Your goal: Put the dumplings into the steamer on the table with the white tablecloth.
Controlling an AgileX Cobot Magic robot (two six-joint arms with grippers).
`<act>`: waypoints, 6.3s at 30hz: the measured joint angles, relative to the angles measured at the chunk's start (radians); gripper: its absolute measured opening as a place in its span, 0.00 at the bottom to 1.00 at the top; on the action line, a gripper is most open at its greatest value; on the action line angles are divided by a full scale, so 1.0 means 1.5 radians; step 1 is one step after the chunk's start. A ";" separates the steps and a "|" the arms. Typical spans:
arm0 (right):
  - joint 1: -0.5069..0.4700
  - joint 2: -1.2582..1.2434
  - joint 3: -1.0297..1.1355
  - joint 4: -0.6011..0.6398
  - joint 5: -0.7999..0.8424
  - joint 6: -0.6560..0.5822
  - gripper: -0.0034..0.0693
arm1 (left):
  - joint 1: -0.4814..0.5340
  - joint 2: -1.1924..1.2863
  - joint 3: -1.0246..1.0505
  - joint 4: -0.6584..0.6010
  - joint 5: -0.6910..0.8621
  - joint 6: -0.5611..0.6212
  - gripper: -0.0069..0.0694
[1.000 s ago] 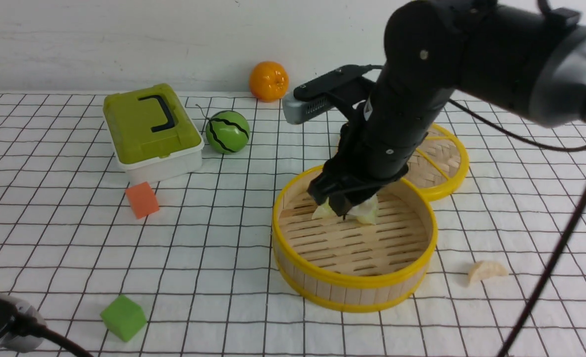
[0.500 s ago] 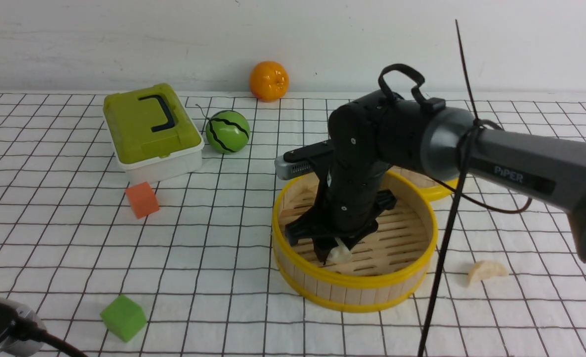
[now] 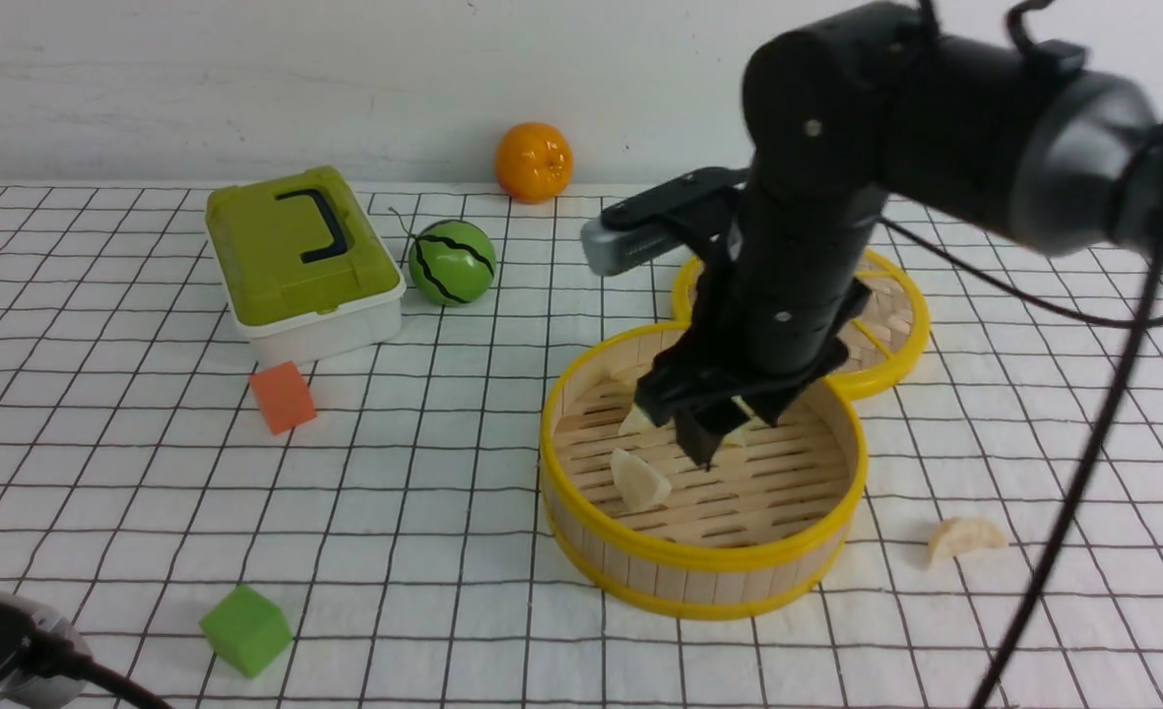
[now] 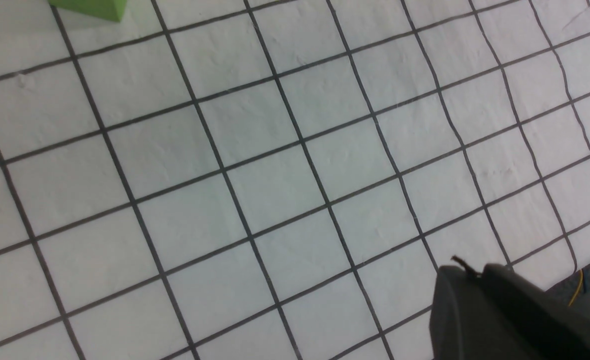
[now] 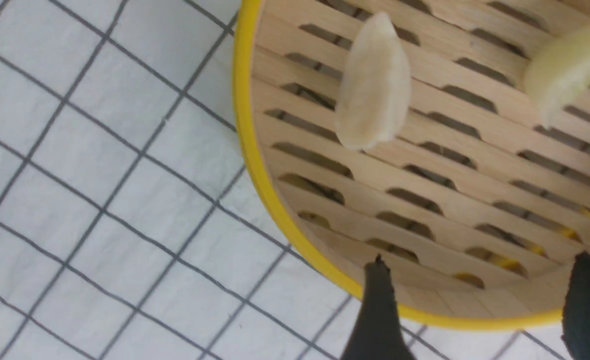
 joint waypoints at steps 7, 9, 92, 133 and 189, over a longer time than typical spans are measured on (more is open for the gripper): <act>-0.139 -0.067 0.130 -0.004 0.005 -0.034 0.69 | 0.000 0.000 0.000 0.000 0.040 0.000 0.16; -0.171 -0.065 0.153 -0.007 0.005 -0.038 0.69 | 0.000 0.000 0.000 0.000 0.041 0.000 0.16; -0.298 0.129 0.144 0.112 -0.280 0.185 0.70 | 0.000 0.000 0.000 0.003 -0.019 0.000 0.17; -0.055 0.152 -0.002 0.087 -0.104 0.080 0.44 | 0.000 0.000 0.000 0.005 -0.012 0.000 0.19; -0.041 -0.954 0.629 0.066 -0.473 -0.077 0.04 | 0.000 0.000 0.000 0.005 -0.013 -0.001 0.25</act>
